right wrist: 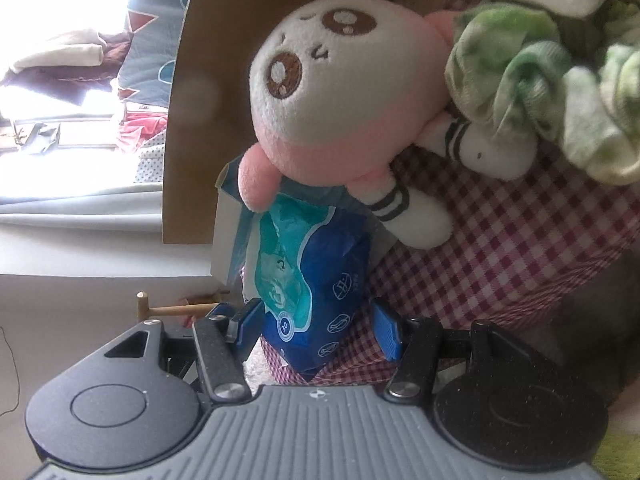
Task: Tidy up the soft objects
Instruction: 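Move the right gripper to the blue wipes pack and grasp it, then lift the blue wipes pack with the right gripper toward the box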
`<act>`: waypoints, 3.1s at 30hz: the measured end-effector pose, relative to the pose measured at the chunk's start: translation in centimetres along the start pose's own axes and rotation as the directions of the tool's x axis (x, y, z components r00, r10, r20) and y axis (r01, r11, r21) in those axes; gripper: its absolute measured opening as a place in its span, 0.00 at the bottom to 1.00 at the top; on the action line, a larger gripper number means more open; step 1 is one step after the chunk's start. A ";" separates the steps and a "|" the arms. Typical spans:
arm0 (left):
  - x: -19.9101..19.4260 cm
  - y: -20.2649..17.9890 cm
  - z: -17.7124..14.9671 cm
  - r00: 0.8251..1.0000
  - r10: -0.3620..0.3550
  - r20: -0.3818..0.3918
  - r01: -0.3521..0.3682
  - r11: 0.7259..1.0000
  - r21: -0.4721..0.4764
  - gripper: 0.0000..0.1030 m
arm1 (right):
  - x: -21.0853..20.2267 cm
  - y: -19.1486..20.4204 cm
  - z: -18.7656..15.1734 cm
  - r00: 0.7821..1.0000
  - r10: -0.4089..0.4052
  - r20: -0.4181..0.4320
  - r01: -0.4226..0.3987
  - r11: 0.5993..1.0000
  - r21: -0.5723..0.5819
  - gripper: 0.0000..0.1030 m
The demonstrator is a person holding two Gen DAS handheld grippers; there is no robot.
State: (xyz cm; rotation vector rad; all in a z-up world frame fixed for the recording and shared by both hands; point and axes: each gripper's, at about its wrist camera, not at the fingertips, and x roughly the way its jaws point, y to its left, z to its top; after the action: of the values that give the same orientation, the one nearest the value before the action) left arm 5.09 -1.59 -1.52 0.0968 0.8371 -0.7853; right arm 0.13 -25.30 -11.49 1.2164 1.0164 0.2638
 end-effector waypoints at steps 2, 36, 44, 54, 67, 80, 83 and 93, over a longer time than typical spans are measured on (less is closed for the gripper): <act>0.8 0.3 0.0 1.000 -0.011 -0.024 0.011 1.000 -0.007 0.94 | 0.3 0.0 0.0 1.000 0.004 -0.002 -0.004 1.000 0.009 0.59; -0.1 1.9 -1.2 0.999 -0.004 -0.042 0.001 0.998 -0.068 0.96 | -0.6 1.1 -0.2 0.996 -0.061 0.064 0.065 0.995 -0.075 0.58; -1.1 3.5 -2.4 0.998 -0.048 -0.046 0.039 0.983 -0.181 0.93 | -2.8 6.2 -1.6 0.961 -0.178 0.213 0.249 0.890 -0.382 0.59; 1.2 2.8 -2.1 0.997 -0.011 -0.079 0.001 0.992 -0.126 0.85 | 1.1 8.2 -1.5 0.931 -0.269 0.248 0.363 0.769 -0.527 0.59; 2.9 1.6 -2.1 0.992 -0.033 -0.118 0.017 0.991 -0.131 0.80 | 2.3 7.6 -1.8 0.947 -0.265 0.184 0.322 0.801 -0.504 0.51; 2.1 0.4 -2.2 0.990 -0.054 -0.127 0.034 0.987 -0.155 0.80 | 0.7 8.0 -3.5 0.948 -0.273 0.162 0.317 0.814 -0.487 0.50; 1.9 0.1 -2.4 0.990 -0.054 -0.127 0.035 0.988 -0.149 0.80 | 0.1 7.7 -3.8 0.951 -0.265 0.161 0.310 0.821 -0.479 0.50; -2.1 -0.6 -1.7 1.000 -0.001 -0.024 -0.002 0.994 -0.112 0.80 | -1.6 10.8 -5.8 0.964 -0.172 0.202 0.258 0.784 -0.565 0.50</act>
State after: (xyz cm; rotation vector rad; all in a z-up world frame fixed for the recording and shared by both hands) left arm 2.77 -0.18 -1.11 0.0068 0.9023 -0.7363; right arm -1.57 -18.48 -1.30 0.5344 0.8502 0.2810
